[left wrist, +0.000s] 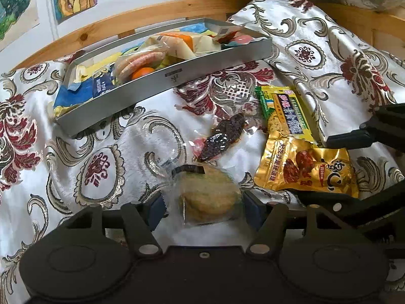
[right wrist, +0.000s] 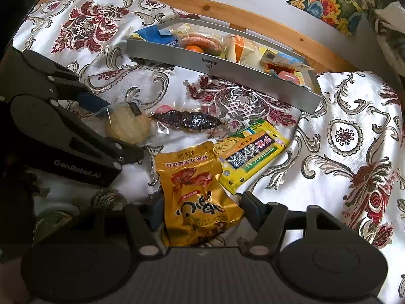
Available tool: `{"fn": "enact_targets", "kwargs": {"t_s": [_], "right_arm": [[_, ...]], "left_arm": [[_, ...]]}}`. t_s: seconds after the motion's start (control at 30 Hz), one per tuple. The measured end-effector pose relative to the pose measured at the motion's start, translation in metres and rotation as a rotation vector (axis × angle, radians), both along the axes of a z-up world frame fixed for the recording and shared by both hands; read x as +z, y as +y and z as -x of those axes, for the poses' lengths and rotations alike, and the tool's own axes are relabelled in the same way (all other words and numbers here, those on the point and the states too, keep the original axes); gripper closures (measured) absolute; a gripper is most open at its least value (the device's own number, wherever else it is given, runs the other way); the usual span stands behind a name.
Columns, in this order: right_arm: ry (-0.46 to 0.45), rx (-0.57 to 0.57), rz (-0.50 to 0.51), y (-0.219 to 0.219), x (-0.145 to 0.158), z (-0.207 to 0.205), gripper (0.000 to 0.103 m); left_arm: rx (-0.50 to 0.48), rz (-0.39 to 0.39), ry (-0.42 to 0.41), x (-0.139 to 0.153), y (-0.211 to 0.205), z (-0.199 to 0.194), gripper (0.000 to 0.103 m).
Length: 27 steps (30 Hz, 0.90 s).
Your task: Organize snacks
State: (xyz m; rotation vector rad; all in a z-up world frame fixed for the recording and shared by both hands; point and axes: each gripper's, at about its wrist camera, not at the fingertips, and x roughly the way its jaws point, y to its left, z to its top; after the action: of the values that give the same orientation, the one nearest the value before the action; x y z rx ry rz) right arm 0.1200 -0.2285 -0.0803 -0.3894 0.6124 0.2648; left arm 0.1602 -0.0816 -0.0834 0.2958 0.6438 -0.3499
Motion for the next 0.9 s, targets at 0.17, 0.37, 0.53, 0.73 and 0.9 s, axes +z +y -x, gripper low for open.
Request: {"fn": "enact_targets", "kwargs": {"t_s": [0.17,0.37,0.53,0.73,0.9], "right_arm": [[-0.013,0.007,0.020,0.002,0.000,0.002,0.038],[-0.045,0.009,0.045,0.006,-0.001,0.007,0.038],[-0.046,0.010,0.043,0.006,-0.001,0.006,0.038],[-0.077,0.015,0.056,0.008,0.001,0.011,0.039],[-0.097,0.022,0.072,0.009,0.001,0.012,0.039]], "left_arm": [[-0.010,0.004,0.002,-0.001,0.000,0.001,0.044],[0.007,0.050,0.023,0.000,0.005,-0.002,0.045],[0.008,0.050,0.018,0.000,0.004,-0.001,0.045],[0.006,0.063,0.001,0.002,0.005,0.001,0.051],[0.005,0.073,-0.002,0.003,0.005,0.002,0.051]]}}
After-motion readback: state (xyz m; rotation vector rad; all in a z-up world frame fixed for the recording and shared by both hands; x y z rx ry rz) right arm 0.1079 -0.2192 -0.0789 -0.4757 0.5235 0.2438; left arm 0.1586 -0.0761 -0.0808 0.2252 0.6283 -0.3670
